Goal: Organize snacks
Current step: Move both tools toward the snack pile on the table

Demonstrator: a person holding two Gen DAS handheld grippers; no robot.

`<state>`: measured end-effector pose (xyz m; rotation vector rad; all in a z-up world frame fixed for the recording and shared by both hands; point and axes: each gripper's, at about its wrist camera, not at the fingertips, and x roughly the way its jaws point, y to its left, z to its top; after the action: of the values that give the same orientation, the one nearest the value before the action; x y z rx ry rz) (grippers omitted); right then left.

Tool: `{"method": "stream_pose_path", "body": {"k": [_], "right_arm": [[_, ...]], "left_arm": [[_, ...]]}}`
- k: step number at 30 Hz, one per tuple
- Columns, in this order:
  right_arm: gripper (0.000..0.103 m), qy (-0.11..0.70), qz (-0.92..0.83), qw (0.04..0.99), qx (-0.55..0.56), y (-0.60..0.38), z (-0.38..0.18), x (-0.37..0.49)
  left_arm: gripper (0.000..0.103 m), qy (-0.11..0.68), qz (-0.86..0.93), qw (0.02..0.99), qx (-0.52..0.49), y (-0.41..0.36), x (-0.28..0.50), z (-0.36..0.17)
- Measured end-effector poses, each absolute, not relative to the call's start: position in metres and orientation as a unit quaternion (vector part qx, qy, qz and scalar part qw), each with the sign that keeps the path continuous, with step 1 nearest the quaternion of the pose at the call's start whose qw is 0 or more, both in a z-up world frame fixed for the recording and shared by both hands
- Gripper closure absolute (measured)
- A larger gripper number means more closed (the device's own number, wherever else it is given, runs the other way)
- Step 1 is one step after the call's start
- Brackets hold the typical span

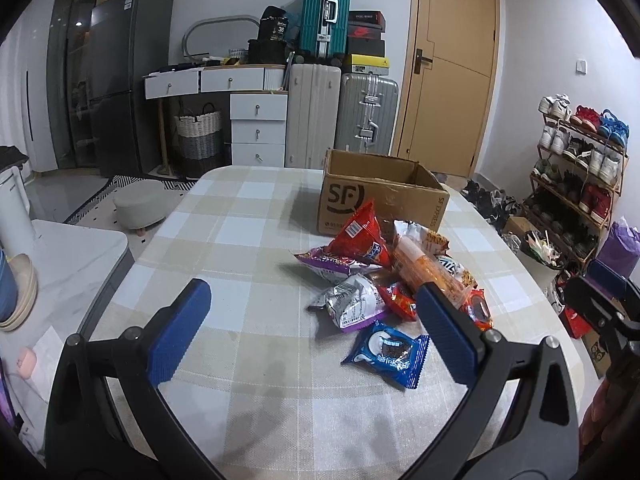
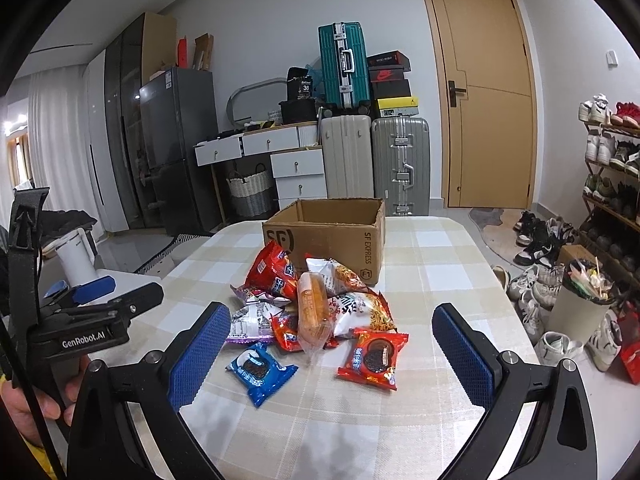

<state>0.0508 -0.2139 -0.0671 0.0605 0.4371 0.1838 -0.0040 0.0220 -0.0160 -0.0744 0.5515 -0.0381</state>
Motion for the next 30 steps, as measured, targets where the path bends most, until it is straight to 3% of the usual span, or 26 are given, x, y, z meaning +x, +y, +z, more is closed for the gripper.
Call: {"method": "stream_pose_path", "body": {"k": [30], "right_arm": [[0.0,0.219,0.123,0.966,0.064,-0.229,-0.084,0.056]], "left_arm": [[0.001,0.339,-0.059,0.939,-0.027,-0.003,0.034,-0.061]]}}
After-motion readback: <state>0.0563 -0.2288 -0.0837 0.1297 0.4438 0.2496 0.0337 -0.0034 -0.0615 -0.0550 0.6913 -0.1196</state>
